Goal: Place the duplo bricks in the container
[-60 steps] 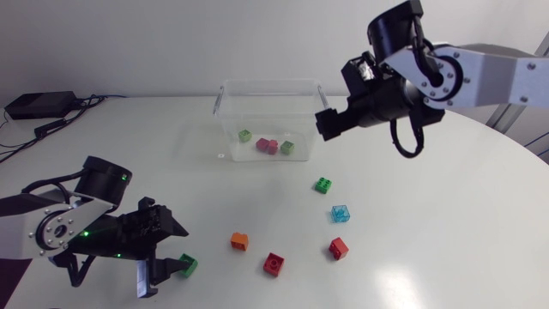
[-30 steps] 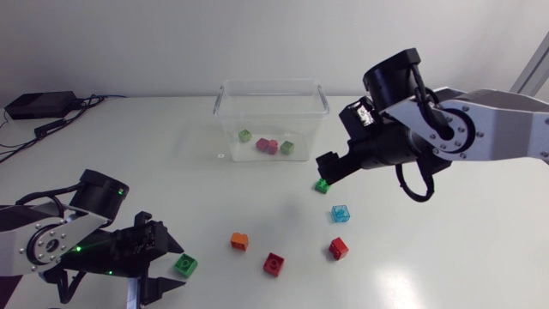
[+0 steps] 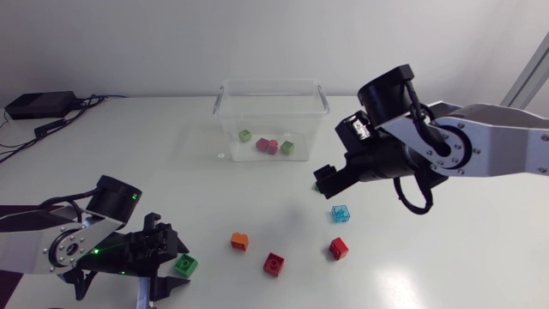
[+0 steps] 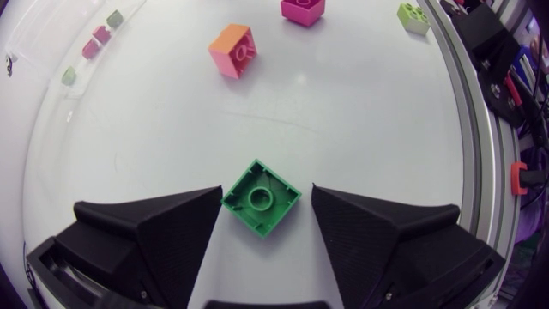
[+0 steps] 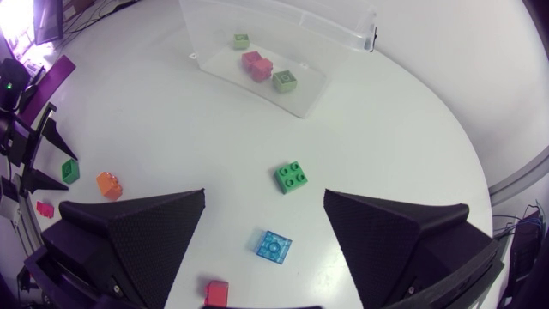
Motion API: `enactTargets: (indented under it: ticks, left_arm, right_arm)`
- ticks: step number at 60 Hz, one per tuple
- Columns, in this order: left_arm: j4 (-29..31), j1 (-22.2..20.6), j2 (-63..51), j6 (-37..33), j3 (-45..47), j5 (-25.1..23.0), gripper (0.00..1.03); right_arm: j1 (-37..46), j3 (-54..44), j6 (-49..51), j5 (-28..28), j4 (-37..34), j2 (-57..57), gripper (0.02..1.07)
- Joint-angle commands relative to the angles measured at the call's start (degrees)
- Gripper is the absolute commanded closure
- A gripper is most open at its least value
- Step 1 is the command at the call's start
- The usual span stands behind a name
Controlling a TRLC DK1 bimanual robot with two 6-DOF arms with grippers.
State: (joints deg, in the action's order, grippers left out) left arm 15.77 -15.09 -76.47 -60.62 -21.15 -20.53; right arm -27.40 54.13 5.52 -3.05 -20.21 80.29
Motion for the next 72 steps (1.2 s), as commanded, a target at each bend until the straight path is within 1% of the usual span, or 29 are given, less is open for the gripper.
enactTargets:
  ticks: [1, 5, 6, 7, 10, 20, 29, 34, 38, 42, 50, 58, 66, 72]
  left_arm:
    - [-1.09, -0.82, -1.93, -1.43, -0.04, 0.85, 0.4]
    - [-1.44, -1.17, -2.46, -1.43, -0.04, 1.11, 0.47]
    - [-1.44, -1.34, -2.46, -1.34, -0.04, 1.11, 0.5]
    - [-1.36, -1.69, -2.37, -1.34, -0.04, 1.11, 0.62]
    - [-1.36, -1.96, -2.2, -1.08, -0.12, 1.11, 0.74]
    - [-0.65, -2.75, -1.67, -0.29, -0.91, 1.29, 0.76]
    - [3.48, -2.93, 2.37, 0.15, -3.02, 1.2, 0.76]
    - [5.24, -2.93, 5.1, 1.56, -5.22, 1.29, 0.76]
    - [7.96, -2.84, 5.63, 1.56, -8.82, 1.29, 0.76]
    - [9.37, -2.66, 5.63, 1.73, -11.99, 1.29, 0.76]
    - [11.3, -2.13, 2.9, 3.93, -22.97, 1.2, 0.76]
    - [11.48, -1.61, -4.57, 8.5, -37.21, 0.85, 0.76]
    - [10.16, -2.22, -12.65, 13.51, -49.52, 0.5, 0.76]
    - [8.58, -2.84, -18.02, 16.94, -56.64, 0.41, 0.76]
  right_arm:
    - [-0.29, -1.83, -1.21, -0.2, 0.87, -1.19, 0.07]
    - [-0.29, -2.27, -1.21, -0.2, 0.87, -1.54, 0.07]
    - [-0.29, -2.36, -1.21, -0.2, 0.87, -1.54, 0.07]
    - [-0.29, -2.71, -1.12, -0.2, 0.87, -1.63, 0.07]
    - [-0.29, -2.89, -1.12, -0.2, 0.87, -1.63, 0.07]
    - [-1.08, -4.38, -1.65, -0.2, 1.13, -1.63, 0.07]
    - [-1.34, -5.17, -1.92, -0.2, 1.22, -1.37, 0.07]
    - [-1.25, -5.26, -1.92, -0.2, 1.31, -0.84, 0.07]
    - [-1.08, -5.09, -1.92, -0.2, 1.13, 0.13, 0.07]
    - [-0.99, -5.0, -1.92, -0.2, 1.05, 1.18, 0.07]
    - [-0.55, -5.09, -1.92, -0.2, 1.13, 3.2, 0.07]
    - [-0.38, -5.88, -1.92, -0.2, 1.13, 3.2, 0.07]
    - [-0.2, -7.02, -1.92, -0.2, 1.13, 3.03, 0.07]
    - [-0.11, -7.55, -1.92, -0.2, 1.49, 3.47, 0.07]
